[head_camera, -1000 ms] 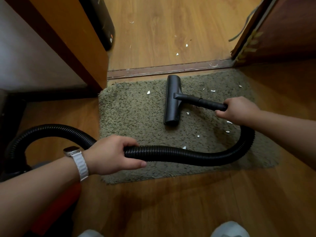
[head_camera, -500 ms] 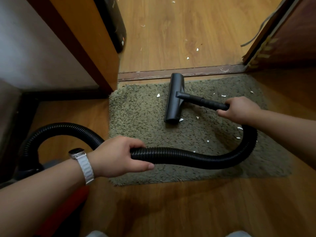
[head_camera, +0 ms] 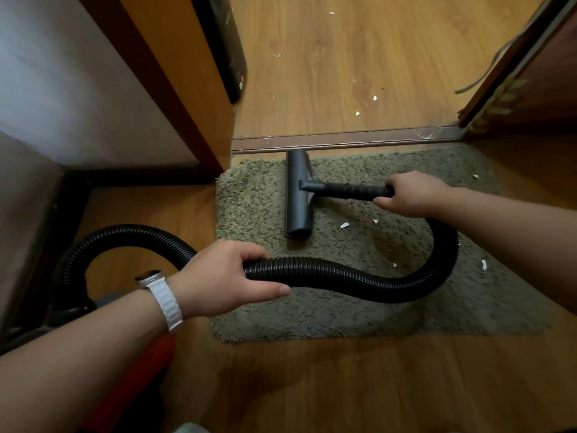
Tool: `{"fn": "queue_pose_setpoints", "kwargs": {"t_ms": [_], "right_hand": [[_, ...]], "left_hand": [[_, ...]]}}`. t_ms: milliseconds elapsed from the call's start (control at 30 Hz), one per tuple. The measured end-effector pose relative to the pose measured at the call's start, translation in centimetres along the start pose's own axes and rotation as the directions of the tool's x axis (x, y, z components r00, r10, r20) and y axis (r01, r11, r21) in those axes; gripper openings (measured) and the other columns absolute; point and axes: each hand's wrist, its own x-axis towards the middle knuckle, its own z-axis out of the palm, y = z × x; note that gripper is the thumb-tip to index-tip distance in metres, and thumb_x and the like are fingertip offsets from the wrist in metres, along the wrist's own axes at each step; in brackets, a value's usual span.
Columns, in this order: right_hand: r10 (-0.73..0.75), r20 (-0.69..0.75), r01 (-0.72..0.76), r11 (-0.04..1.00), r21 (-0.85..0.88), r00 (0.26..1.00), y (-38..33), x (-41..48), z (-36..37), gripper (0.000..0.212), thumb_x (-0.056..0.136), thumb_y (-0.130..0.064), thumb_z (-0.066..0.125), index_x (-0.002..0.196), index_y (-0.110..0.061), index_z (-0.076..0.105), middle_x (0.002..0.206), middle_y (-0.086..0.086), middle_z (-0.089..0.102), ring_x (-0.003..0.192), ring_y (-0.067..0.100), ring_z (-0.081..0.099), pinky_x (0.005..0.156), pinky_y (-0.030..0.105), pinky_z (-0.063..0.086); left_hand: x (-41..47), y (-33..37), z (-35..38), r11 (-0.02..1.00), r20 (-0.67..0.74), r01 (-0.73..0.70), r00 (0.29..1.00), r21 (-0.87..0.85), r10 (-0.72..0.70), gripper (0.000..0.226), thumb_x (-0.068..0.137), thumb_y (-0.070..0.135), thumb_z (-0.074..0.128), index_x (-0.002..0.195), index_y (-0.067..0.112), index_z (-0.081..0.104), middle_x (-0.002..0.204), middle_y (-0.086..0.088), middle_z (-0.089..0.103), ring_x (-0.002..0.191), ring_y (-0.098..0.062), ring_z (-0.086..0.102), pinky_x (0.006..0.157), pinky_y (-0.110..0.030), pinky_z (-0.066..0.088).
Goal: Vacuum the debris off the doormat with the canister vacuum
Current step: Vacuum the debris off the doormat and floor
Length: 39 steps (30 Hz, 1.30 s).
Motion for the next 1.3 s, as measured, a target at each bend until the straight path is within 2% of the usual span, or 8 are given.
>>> {"fn": "queue_pose_setpoints", "kwargs": {"t_ms": [200,333,600,700,867,1067,1167,1300], "right_hand": [[-0.088,-0.004,0.088,0.996,0.03,0.996,0.7,-0.6,0.3,0.026,0.091,-0.045,0.062,0.11,-0.027,0.056,0.082,-0.005,0.062,0.067,0.012,0.059,0.051,0.025,0.042],[-0.037,-0.057,0.042,0.996,0.074,0.998,2.2,-0.9,0.2,0.032,0.091,-0.044,0.064,0.119,-0.03,0.058,0.093,0.001,0.065,0.073,0.018,0.061,0.055,0.026,0.043],[0.073,-0.101,-0.064,0.994,0.085,0.992,3.8,-0.3,0.6,0.03,0.09,-0.047,0.064,0.113,-0.029,0.06,0.086,0.001,0.065,0.064,0.013,0.058,0.049,0.024,0.039],[0.029,-0.104,-0.028,1.0,0.012,0.994,3.1,-0.2,0.7,0.028,0.091,-0.045,0.062,0.113,-0.026,0.059,0.082,-0.001,0.061,0.068,0.017,0.058,0.05,0.026,0.041],[-0.061,-0.099,0.053,0.995,-0.083,0.993,1.9,-0.4,0.4,0.02,0.092,-0.044,0.059,0.103,-0.028,0.055,0.075,-0.004,0.059,0.065,0.015,0.058,0.055,0.031,0.054],[-0.055,-0.159,0.036,0.992,-0.12,0.986,2.3,-0.2,-0.1,0.018,0.091,-0.044,0.058,0.099,-0.028,0.055,0.073,-0.005,0.056,0.065,0.017,0.056,0.048,0.025,0.039],[-0.044,-0.164,0.025,0.993,-0.118,0.985,2.6,-0.2,-0.1,0.02,0.091,-0.043,0.059,0.101,-0.026,0.056,0.074,-0.004,0.056,0.067,0.021,0.057,0.05,0.026,0.039],[-0.111,-0.114,0.095,0.986,-0.134,0.987,2.0,-0.3,0.5,0.02,0.092,-0.045,0.058,0.103,-0.029,0.056,0.076,-0.005,0.057,0.065,0.014,0.056,0.05,0.027,0.045]], "left_hand": [[-0.3,-0.3,-0.1,1.0,0.027,-0.015,1.0,0.001,0.015,0.055,0.058,0.081,0.064,0.085,0.033,0.069,0.069,0.003,0.069,0.057,-0.011,0.064,0.056,-0.034,0.054],[-0.4,-0.4,-0.2,1.0,0.029,-0.022,0.999,-0.002,0.022,0.053,0.06,0.079,0.065,0.084,0.032,0.069,0.068,0.004,0.068,0.055,-0.007,0.062,0.051,-0.024,0.048],[-0.1,-0.4,0.1,1.0,0.021,-0.023,0.999,-0.014,0.024,0.051,0.059,0.081,0.067,0.083,0.036,0.068,0.066,0.004,0.069,0.055,-0.013,0.065,0.053,-0.033,0.054],[-0.2,-0.3,0.1,1.0,0.025,-0.025,0.999,0.001,0.025,0.05,0.06,0.08,0.066,0.084,0.037,0.068,0.067,0.005,0.069,0.055,-0.012,0.065,0.053,-0.031,0.054],[-0.3,-0.3,0.3,0.999,0.026,-0.027,0.999,0.039,0.026,0.049,0.06,0.081,0.064,0.083,0.038,0.067,0.069,0.007,0.068,0.057,-0.008,0.064,0.055,-0.03,0.053],[-0.2,-0.2,0.2,0.999,0.04,-0.02,0.999,0.029,0.019,0.051,0.061,0.078,0.066,0.086,0.034,0.069,0.069,0.005,0.07,0.056,-0.008,0.064,0.053,-0.026,0.052],[-0.3,-0.3,0.2,0.999,0.039,-0.024,0.999,0.027,0.023,0.052,0.061,0.078,0.066,0.086,0.033,0.069,0.069,0.005,0.07,0.056,-0.008,0.064,0.053,-0.026,0.052],[-0.3,-0.4,0.3,0.998,0.044,-0.029,0.999,0.056,0.026,0.056,0.06,0.081,0.062,0.089,0.034,0.07,0.07,0.006,0.07,0.058,-0.008,0.064,0.056,-0.03,0.054]]}}
